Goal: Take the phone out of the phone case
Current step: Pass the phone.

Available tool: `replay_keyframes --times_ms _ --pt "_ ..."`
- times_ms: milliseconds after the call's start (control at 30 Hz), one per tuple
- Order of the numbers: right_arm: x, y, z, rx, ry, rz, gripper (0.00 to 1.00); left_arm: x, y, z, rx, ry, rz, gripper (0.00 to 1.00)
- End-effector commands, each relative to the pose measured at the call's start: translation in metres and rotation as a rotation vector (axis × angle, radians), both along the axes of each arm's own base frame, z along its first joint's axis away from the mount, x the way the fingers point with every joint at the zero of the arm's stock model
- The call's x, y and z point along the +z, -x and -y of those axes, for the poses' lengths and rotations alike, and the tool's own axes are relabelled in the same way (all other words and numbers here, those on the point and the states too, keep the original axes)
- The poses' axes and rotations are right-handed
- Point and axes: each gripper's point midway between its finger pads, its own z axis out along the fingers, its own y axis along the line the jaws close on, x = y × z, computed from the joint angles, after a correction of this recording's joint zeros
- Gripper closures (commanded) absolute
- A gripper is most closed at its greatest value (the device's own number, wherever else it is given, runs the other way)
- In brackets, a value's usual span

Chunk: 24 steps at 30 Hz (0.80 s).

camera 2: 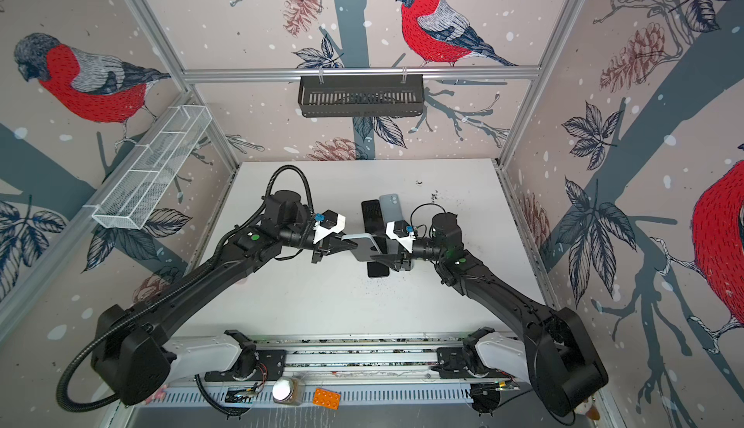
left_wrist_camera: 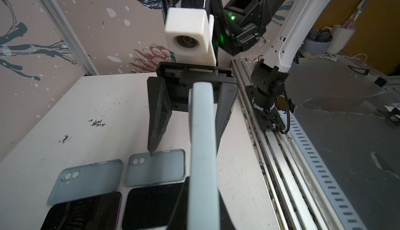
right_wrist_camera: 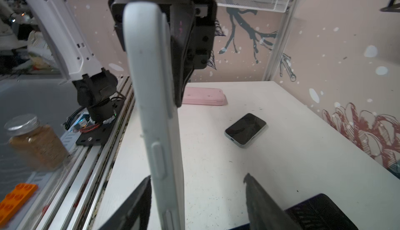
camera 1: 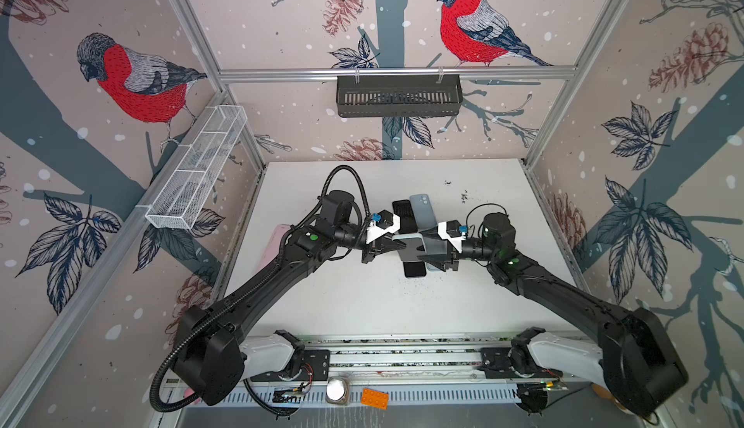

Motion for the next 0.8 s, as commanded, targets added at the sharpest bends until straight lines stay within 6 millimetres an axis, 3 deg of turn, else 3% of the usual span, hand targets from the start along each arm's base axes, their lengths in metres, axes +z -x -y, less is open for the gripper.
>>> replay_keyframes --times_ms 0,100,200,367,533,767 --pt "0.043 -0.033 0.018 -0.258 -0.151 -0.025 0.16 0.035 -0.03 0.0 0.192 0.091 -0.058 1.0" --pt "0.061 -0.059 0.046 -0.489 -0.26 -0.178 0.04 0.059 -0.053 -0.006 0.355 0.151 -0.134 1.0" --pt "0.072 -0.062 0.059 -0.554 -0.296 -0.303 0.03 0.072 -0.069 -0.01 0.461 0.21 -0.231 1.0" --pt "0.091 -0.037 0.069 -0.555 -0.391 -0.397 0.03 0.097 -0.074 -0.022 0.559 0.408 -0.453 1.0" --pt "0.102 -0.008 0.08 -0.547 -0.5 -0.429 0.01 0.105 -0.065 -0.037 0.554 0.64 -0.673 1.0" --pt "0.087 0.012 0.066 -0.47 -0.515 -0.549 0.0 0.094 -0.049 -0.041 0.417 0.885 -0.968 1.0"
